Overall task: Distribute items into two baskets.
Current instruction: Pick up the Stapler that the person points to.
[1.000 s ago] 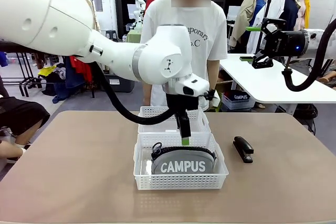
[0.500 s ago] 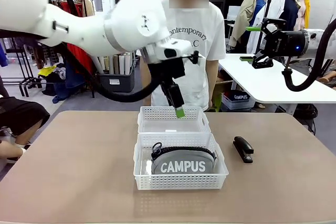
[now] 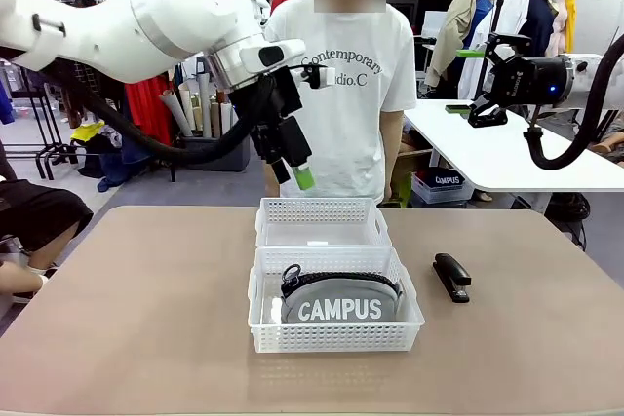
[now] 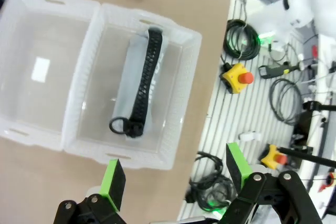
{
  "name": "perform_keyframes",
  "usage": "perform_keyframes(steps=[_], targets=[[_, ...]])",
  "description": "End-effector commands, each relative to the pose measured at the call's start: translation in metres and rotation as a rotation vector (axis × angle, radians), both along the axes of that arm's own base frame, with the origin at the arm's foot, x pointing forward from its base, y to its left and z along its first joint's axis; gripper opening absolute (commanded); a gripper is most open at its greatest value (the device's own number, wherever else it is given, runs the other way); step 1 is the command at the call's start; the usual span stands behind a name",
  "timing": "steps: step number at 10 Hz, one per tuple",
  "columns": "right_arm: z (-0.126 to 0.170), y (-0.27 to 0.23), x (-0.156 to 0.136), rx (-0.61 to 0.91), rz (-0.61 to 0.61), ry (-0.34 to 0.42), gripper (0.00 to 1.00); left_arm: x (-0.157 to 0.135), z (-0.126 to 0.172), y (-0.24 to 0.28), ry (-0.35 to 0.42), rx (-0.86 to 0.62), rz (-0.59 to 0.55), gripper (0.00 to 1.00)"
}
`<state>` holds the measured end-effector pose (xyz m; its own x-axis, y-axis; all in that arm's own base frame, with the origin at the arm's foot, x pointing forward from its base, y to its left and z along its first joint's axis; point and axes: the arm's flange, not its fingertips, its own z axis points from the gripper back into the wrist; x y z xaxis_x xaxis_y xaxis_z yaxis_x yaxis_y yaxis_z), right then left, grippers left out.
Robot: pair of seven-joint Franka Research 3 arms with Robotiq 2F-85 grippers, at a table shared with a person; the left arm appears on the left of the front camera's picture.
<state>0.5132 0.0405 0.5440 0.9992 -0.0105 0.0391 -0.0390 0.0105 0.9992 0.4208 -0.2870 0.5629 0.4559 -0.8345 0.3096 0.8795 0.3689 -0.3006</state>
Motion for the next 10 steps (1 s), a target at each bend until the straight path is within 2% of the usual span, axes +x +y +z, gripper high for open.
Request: perform_keyframes(steps=[1,2,3,4,9,10], targets=[[0.002,0.0,0.0,0.0,0.0,-0.004,1.0,-0.001,0.007,0.013,0.106,-0.049,0.117,1.0],[0.002,0.0,0.0,0.0,0.0,-0.004,1.0,-0.001,0.008,0.016,0.099,-0.067,0.15,1.0],[0.002,0.0,0.0,0.0,0.0,-0.004,1.0,-0.001,0.01,0.006,0.005,-0.001,0.096,1.0],[0.002,0.0,0.0,0.0,0.0,-0.004,1.0,0.003,0.005,0.015,0.076,-0.024,0.095,1.0],[0.002,0.0,0.0,0.0,0.0,-0.004,1.0,0.003,0.004,0.012,0.072,-0.023,0.1,1.0],[0.002,0.0,0.0,0.0,0.0,-0.004,1.0,0.012,0.01,0.032,0.126,-0.092,0.21,1.0]])
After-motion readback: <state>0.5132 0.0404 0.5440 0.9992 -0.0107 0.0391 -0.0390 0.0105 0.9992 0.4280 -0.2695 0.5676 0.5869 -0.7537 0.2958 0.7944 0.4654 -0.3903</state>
